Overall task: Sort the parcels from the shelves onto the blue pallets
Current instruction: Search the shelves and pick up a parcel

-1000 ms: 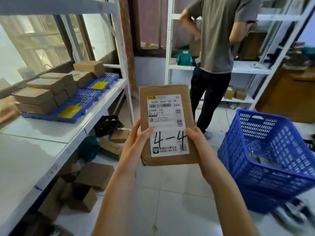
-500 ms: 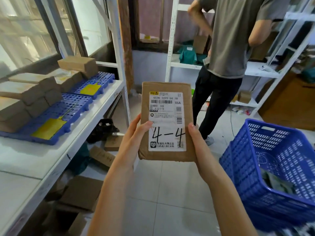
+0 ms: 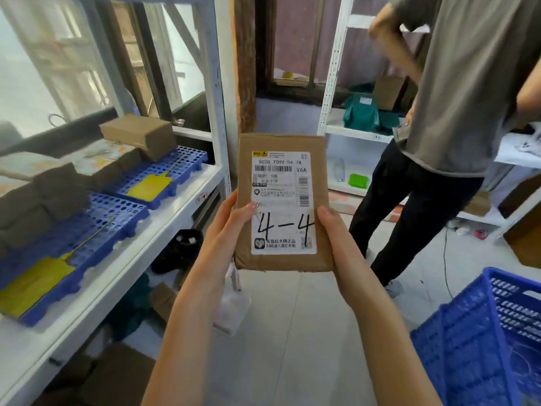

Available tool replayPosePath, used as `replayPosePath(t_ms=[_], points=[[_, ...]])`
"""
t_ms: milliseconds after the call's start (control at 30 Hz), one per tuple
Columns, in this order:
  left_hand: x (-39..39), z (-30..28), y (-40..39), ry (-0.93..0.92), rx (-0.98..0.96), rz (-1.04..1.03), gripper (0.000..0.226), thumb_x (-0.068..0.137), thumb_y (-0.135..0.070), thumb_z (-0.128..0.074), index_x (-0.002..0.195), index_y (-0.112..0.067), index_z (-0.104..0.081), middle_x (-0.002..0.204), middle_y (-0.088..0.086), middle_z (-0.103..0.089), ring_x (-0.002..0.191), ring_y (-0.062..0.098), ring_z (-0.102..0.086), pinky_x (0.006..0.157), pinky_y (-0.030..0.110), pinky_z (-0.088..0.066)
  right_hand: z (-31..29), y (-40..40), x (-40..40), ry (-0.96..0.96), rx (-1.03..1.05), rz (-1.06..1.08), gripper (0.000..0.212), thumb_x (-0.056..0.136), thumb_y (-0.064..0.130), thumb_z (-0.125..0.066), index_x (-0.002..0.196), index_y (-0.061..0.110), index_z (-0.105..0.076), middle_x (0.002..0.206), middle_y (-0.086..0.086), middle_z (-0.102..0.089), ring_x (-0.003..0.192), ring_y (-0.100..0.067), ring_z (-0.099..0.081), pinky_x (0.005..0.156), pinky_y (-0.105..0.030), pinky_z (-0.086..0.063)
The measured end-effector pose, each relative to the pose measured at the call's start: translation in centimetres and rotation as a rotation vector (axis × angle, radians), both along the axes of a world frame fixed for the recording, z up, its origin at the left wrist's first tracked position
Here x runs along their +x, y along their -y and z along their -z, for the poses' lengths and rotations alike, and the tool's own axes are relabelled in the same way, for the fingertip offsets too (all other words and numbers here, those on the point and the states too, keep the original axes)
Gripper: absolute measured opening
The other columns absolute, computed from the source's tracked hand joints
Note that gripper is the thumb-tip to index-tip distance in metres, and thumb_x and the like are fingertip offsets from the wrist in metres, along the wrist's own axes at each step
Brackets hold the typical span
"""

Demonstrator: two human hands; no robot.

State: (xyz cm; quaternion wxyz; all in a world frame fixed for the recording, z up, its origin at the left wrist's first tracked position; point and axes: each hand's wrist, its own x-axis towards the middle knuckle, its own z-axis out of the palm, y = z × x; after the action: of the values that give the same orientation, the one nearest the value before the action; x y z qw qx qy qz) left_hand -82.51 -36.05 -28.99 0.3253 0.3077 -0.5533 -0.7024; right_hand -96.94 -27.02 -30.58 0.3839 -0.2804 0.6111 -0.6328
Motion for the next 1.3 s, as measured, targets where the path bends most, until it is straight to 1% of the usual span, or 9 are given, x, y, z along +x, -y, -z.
replayPosePath(t_ms=[300, 400, 500, 667, 767, 833, 1100, 1200, 1300], points=[[-2.9, 2.1, 9.7, 0.048, 0.049, -0.167, 0.026, 0.093, -0.029, -0.052, 0.118, -0.034, -0.057, 0.1, -0.004, -0.075, 0.083, 0.012, -0.073, 0.064, 0.024, -0.056, 1.5, 10.2, -3.6, -0.009, 0.022, -0.199, 0.074, 0.069, 0.07, -0.051, 0.13, 0.029, -0.05, 0.114, 0.007, -0.07, 0.106, -0.014, -0.067, 0.096, -0.047, -0.05], [-3.5, 2.7, 15.3, 0.091, 0.043, -0.225, 0.026, 0.097, -0.018, -0.047, 0.121, -0.024, -0.053, 0.118, 0.011, -0.067, 0.07, 0.006, -0.072, 0.057, 0.02, -0.054, 1.5, 14.9, -4.4, -0.04, 0.019, -0.252, 0.076, 0.069, 0.072, -0.05, 0.13, 0.028, -0.05, 0.115, 0.007, -0.069, 0.105, -0.011, -0.067, 0.093, -0.041, -0.052], [-3.4, 2.4, 19.4, 0.056, 0.044, -0.276, 0.028, 0.095, -0.026, -0.05, 0.122, -0.029, -0.056, 0.111, 0.003, -0.071, 0.084, 0.015, -0.072, 0.068, 0.03, -0.056, 0.9, 20.4, -4.8, -0.056, 0.017, -0.296, 0.069, 0.073, 0.068, -0.05, 0.13, 0.028, -0.05, 0.116, 0.007, -0.069, 0.103, -0.009, -0.067, 0.091, -0.035, -0.053], [-3.1, 1.8, 25.4, 0.008, 0.04, -0.365, 0.018, 0.094, -0.024, -0.053, 0.11, -0.032, -0.058, 0.087, -0.006, -0.075, 0.069, 0.011, -0.072, 0.055, 0.024, -0.057, 0.2, 27.8, -5.0, -0.063, 0.005, -0.384, 0.076, 0.066, 0.075, -0.051, 0.13, 0.033, -0.052, 0.118, 0.007, -0.068, 0.107, -0.011, -0.066, 0.095, -0.035, -0.051], [-2.6, 1.9, 28.4, 0.023, 0.087, -0.418, 0.04, 0.089, -0.03, -0.059, 0.129, -0.029, -0.052, 0.102, 0.001, -0.073, 0.085, 0.021, -0.072, 0.066, 0.032, -0.055, 0.1, 31.4, -4.7, -0.034, 0.019, -0.444, 0.072, 0.071, 0.072, -0.054, 0.13, 0.031, -0.053, 0.116, 0.004, -0.069, 0.104, -0.012, -0.068, 0.093, -0.034, -0.052], [-2.0, 2.2, 29.9, 0.039, 0.096, -0.464, 0.035, 0.092, -0.029, -0.054, 0.128, -0.03, -0.051, 0.104, 0.003, -0.072, 0.087, 0.024, -0.071, 0.068, 0.033, -0.054, 0.3, 33.5, -4.3, -0.02, 0.044, -0.492, 0.068, 0.075, 0.071, -0.053, 0.13, 0.03, -0.053, 0.113, 0.002, -0.07, 0.102, -0.013, -0.068, 0.093, -0.034, -0.052], [-0.5, 2.6, 35.9, 0.015, 0.15, -0.714, 0.012, 0.097, -0.02, -0.046, 0.101, -0.023, -0.057, 0.081, 0.002, -0.071, 0.063, 0.017, -0.069, 0.052, 0.027, -0.056, -0.3, 43.8, -3.1, 0.053, 0.12, -0.714, 0.037, 0.096, 0.041, -0.045, 0.124, 0.02, -0.057, 0.114, -0.009, -0.069, 0.103, -0.025, -0.067, 0.091, -0.035, -0.054], [-1.0, 2.1, 37.8, 0.012, 0.143, -0.798, 0.023, 0.096, -0.025, -0.048, 0.115, -0.018, -0.058, 0.087, 0.004, -0.072, 0.072, 0.02, -0.068, 0.057, 0.029, -0.055, -1.5, 47.7, -3.3, 0.048, 0.133, -0.794, 0.028, 0.101, 0.03, -0.037, 0.103, 0.019, -0.062, 0.116, -0.015, -0.066, 0.1, -0.031, -0.065, 0.084, -0.034, -0.052], [-2.1, 0.9, 40.1, 0.004, 0.12, -0.862, 0.016, 0.096, -0.028, -0.048, 0.104, -0.023, -0.061, 0.075, -0.002, -0.075, 0.061, 0.013, -0.07, 0.05, 0.023, -0.054, -2.8, 51.8, -3.6, 0.16, 0.167, -0.813, 0.032, 0.103, 0.024, -0.034, 0.116, 0.007, -0.057, 0.12, -0.018, -0.062, 0.097, -0.037, -0.062, 0.071, -0.03, -0.053]])
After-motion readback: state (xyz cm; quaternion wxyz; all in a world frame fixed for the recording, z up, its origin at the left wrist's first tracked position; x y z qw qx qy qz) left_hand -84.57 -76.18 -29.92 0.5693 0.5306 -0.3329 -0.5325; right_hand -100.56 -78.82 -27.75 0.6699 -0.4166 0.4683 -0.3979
